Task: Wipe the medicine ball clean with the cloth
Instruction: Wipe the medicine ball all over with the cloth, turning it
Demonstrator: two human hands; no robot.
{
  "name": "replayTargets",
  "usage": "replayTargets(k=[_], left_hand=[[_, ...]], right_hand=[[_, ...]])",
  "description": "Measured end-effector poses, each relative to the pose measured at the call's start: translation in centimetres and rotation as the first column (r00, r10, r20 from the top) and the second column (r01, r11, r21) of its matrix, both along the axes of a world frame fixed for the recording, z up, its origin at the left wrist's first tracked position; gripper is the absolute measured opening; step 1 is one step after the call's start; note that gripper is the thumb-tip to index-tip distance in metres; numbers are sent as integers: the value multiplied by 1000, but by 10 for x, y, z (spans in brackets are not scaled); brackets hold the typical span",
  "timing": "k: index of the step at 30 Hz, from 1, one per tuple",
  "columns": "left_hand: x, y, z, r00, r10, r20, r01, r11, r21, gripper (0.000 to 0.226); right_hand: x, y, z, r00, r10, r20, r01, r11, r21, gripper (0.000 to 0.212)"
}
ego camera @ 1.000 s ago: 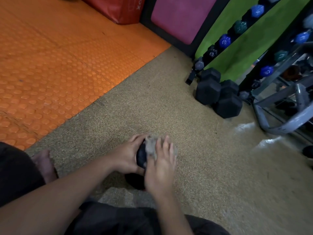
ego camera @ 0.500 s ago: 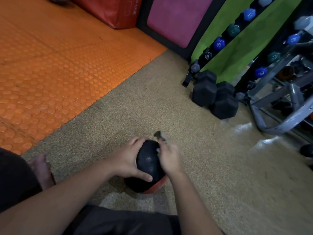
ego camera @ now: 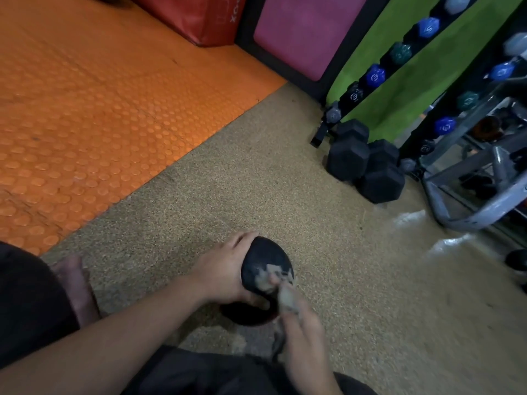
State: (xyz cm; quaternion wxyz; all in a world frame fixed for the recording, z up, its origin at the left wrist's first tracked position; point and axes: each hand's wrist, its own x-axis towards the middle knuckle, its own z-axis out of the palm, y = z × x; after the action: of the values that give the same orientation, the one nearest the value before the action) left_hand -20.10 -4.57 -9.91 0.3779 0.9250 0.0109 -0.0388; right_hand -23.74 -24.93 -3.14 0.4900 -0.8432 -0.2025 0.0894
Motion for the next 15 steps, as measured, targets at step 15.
replayTargets(k=[15], left_hand=[[6,36,-6,981,-191,22,190,981,26,156]], right_hand=[[59,43,-16,965,84,248,86,793,-604,61]])
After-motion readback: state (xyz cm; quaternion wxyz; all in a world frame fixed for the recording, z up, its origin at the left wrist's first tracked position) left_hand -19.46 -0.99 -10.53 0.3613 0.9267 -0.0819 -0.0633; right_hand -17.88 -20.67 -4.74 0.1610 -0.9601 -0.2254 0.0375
